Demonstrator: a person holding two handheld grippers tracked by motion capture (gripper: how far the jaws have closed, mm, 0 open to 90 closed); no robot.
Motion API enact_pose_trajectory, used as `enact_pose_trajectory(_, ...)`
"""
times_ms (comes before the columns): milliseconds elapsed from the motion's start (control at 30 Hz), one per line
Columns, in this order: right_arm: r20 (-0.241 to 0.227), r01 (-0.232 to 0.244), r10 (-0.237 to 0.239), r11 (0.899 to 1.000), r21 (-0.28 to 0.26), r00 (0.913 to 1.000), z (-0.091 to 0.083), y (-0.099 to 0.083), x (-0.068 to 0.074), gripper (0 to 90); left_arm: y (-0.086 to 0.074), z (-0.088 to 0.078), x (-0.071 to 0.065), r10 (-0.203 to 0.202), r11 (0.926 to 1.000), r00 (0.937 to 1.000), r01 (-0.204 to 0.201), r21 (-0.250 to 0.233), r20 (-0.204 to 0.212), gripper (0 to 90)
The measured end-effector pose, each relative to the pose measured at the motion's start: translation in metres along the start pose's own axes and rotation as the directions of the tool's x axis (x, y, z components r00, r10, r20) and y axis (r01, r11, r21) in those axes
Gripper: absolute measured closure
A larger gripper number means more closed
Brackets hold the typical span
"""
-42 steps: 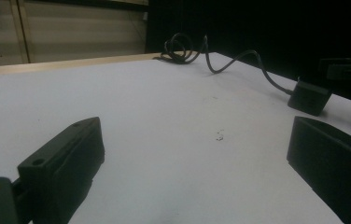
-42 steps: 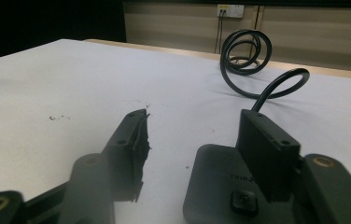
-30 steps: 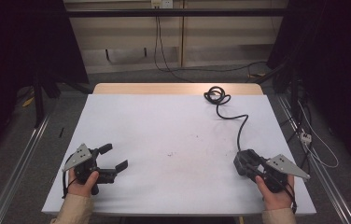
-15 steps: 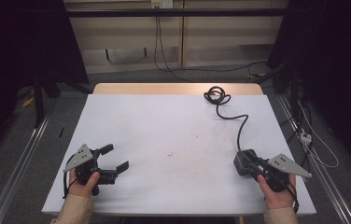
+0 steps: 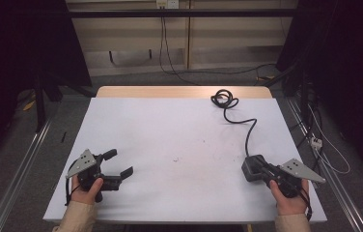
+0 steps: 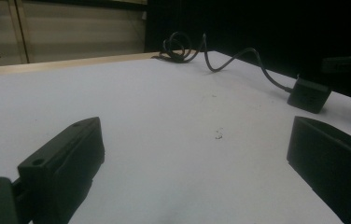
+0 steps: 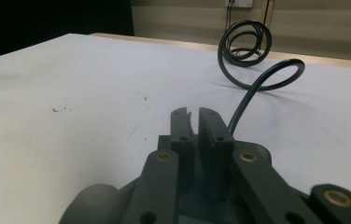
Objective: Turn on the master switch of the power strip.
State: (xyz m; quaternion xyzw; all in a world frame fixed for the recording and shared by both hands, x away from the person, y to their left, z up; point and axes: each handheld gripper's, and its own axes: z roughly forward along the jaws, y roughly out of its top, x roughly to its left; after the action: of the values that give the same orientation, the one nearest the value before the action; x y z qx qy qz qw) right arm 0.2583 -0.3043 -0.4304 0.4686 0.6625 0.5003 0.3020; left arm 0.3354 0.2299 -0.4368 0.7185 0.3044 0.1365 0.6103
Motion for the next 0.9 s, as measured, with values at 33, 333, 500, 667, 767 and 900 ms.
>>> enact_pose_trajectory(33, 0.000, -0.002, 0.002, 1.000, 0.002, 1.0000, -0.0001, 0.0000, -0.0001, 85.8, 0.0000, 0.0000, 0.0001, 0.001, 1.0000, 1.0000, -0.001, 0.002, 0.001, 3.7)
enact_pose_trajectory(333, -0.006, -0.006, 0.006, 1.000, 0.016, 1.0000, -0.0009, -0.0001, -0.0021, 90.0, 0.0001, -0.0001, -0.0001, -0.002, 1.0000, 1.0000, 0.002, -0.004, -0.002, 3.7)
enact_pose_trajectory(500, -0.009, -0.016, 0.017, 1.000, 0.024, 0.9998, -0.0020, 0.0003, -0.0035, 90.0, 0.0001, -0.0004, 0.0005, -0.002, 1.0000, 1.0000, 0.002, -0.003, -0.002, 3.6)
enact_pose_trajectory(667, -0.006, -0.025, 0.025, 0.999, 0.027, 0.9997, -0.0024, -0.0009, -0.0060, 90.0, 0.0000, 0.0002, 0.0004, -0.001, 1.0000, 1.0000, 0.001, -0.002, 0.000, 3.7)
enact_pose_trajectory(767, -0.001, -0.026, 0.026, 0.999, 0.030, 0.9997, -0.0026, -0.0018, -0.0074, 90.0, -0.0002, 0.0004, 0.0003, -0.001, 1.0000, 1.0000, 0.001, 0.000, 0.000, 3.7)
enact_pose_trajectory(900, 0.000, -0.022, 0.022, 0.999, 0.034, 0.9998, -0.0028, -0.0025, -0.0083, 90.0, -0.0002, 0.0005, 0.0004, -0.002, 1.0000, 1.0000, 0.002, 0.001, 0.000, 3.7)
